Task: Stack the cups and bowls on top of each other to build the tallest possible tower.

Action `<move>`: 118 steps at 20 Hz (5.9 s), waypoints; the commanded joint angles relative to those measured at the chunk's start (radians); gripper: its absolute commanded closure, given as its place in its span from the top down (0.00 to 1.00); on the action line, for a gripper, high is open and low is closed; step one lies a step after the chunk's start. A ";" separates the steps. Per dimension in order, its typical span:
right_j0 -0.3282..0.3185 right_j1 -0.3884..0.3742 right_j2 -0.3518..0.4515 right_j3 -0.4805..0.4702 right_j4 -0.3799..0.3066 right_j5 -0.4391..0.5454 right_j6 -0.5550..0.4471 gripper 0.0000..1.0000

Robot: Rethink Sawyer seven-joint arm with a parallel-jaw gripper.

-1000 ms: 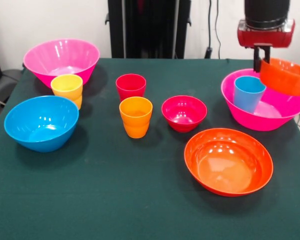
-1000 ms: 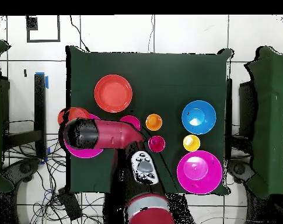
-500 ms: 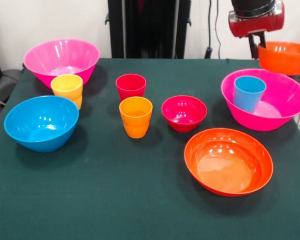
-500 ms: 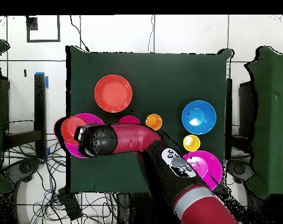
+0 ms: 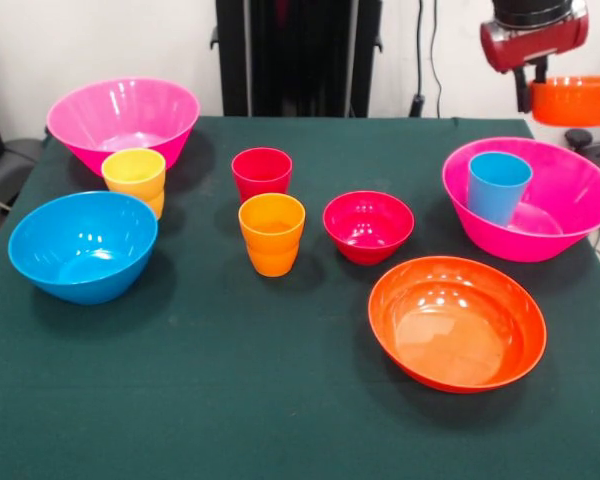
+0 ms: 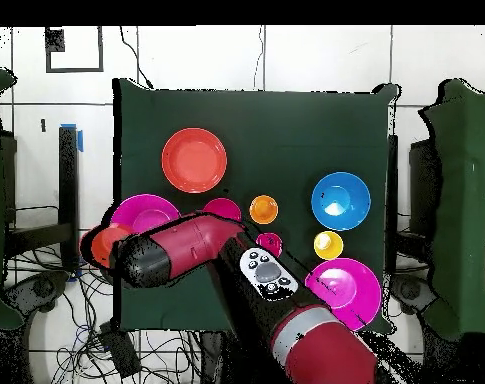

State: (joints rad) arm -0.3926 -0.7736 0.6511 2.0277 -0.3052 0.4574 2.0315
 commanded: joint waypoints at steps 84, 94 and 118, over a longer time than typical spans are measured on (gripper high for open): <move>-0.115 0.189 0.167 -0.405 -0.355 0.718 -0.454 0.00; -0.128 0.185 0.178 -0.377 -0.355 0.643 -0.427 1.00; -0.078 0.216 0.175 -0.307 -0.376 0.460 -0.259 1.00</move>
State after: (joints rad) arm -0.5169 -0.5976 0.8221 1.6533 -0.5932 1.0335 1.8948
